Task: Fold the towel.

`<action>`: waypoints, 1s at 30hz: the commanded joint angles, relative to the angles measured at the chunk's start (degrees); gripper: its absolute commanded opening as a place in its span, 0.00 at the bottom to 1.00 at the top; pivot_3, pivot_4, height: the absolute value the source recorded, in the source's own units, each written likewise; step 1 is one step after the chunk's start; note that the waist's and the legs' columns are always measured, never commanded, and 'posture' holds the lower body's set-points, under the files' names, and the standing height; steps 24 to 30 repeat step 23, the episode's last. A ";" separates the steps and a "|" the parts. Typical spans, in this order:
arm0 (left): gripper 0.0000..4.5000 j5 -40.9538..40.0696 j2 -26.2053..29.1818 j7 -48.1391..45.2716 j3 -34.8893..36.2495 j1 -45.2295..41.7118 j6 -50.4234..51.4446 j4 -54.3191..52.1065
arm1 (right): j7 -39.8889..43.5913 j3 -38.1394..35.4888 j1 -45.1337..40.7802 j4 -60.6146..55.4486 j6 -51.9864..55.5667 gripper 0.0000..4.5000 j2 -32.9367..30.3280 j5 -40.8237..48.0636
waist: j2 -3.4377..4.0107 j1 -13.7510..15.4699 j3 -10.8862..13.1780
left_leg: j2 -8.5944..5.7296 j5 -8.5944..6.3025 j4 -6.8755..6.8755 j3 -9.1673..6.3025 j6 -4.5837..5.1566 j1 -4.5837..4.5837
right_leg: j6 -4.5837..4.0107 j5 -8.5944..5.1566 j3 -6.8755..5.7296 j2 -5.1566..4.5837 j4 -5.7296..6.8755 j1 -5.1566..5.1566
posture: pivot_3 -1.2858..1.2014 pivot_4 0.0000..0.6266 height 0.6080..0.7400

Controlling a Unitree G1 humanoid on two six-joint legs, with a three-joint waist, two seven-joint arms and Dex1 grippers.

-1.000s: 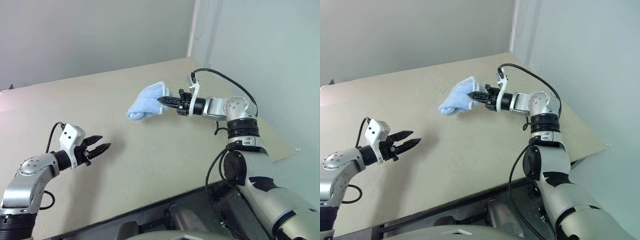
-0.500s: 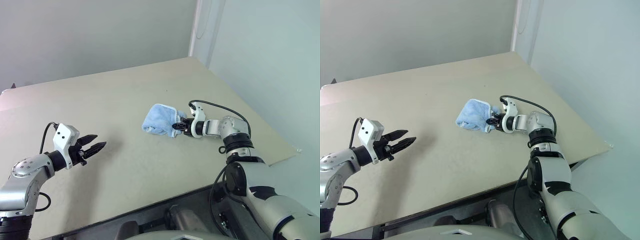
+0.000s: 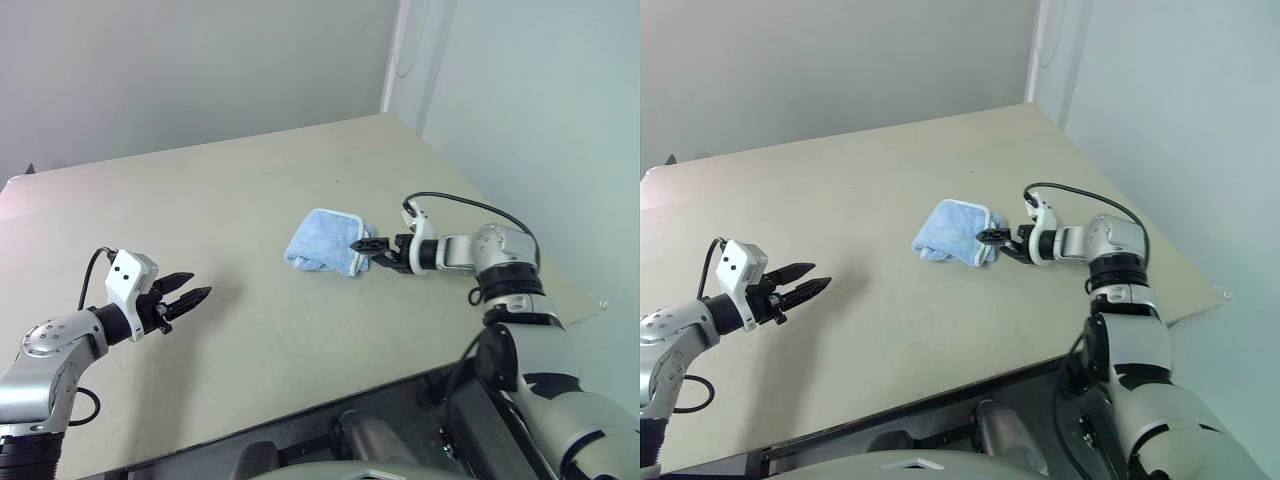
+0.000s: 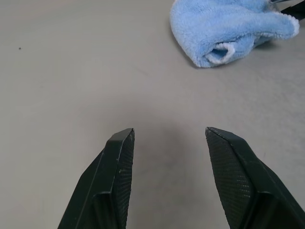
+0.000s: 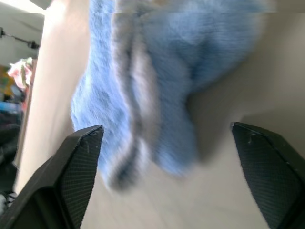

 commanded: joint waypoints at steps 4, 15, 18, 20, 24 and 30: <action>0.56 -2.44 0.79 -1.79 4.38 0.90 -1.16 -1.64 | 17.32 9.84 8.83 -21.96 -25.86 0.99 -10.48 -5.54 | 0.05 0.33 0.04 | 0.03 0.00 -0.19 0.11 0.00 0.06 | -0.03 -0.03 0.08 0.08 -0.11 -0.04 | 0.52 0.00 1.00; 0.56 -0.36 -2.31 -3.53 2.68 5.00 -6.85 0.26 | 32.78 12.15 22.56 -36.51 -46.31 0.99 -7.68 -1.51 | -0.03 0.91 0.09 | 0.06 0.00 -0.15 -0.05 -0.01 0.14 | -0.30 -0.19 -0.16 0.12 0.02 -0.01 | 0.52 0.00 1.00; 0.56 0.16 -3.38 -3.21 3.03 6.41 -8.31 0.34 | 35.80 13.57 23.65 -37.16 -45.86 0.99 -9.15 -1.48 | -0.05 0.84 0.08 | 0.04 0.00 -0.11 0.00 -0.02 0.14 | -0.28 -0.18 -0.12 0.06 0.02 0.01 | 0.52 0.00 1.00; 0.56 0.50 -3.88 -2.63 3.14 7.66 -8.72 0.17 | 36.64 12.94 23.34 -37.16 -43.98 0.99 -9.50 0.08 | -0.05 0.79 0.09 | 0.03 0.00 -0.12 0.03 -0.02 0.14 | -0.26 -0.16 -0.08 0.05 0.01 0.01 | 0.52 0.00 1.00; 0.56 0.88 -4.31 -2.31 3.03 8.80 -9.69 -0.14 | 36.88 12.56 22.14 -36.66 -42.42 0.99 -9.26 1.22 | -0.11 0.81 0.10 | 0.03 0.00 -0.12 0.03 -0.01 0.15 | -0.25 -0.16 -0.05 0.07 0.03 0.00 | 0.52 0.00 1.00; 0.56 0.88 -4.31 -2.31 3.03 8.80 -9.69 -0.14 | 36.88 12.56 22.14 -36.66 -42.42 0.99 -9.26 1.22 | -0.11 0.81 0.10 | 0.03 0.00 -0.12 0.03 -0.01 0.15 | -0.25 -0.16 -0.05 0.07 0.03 0.00 | 0.52 0.00 1.00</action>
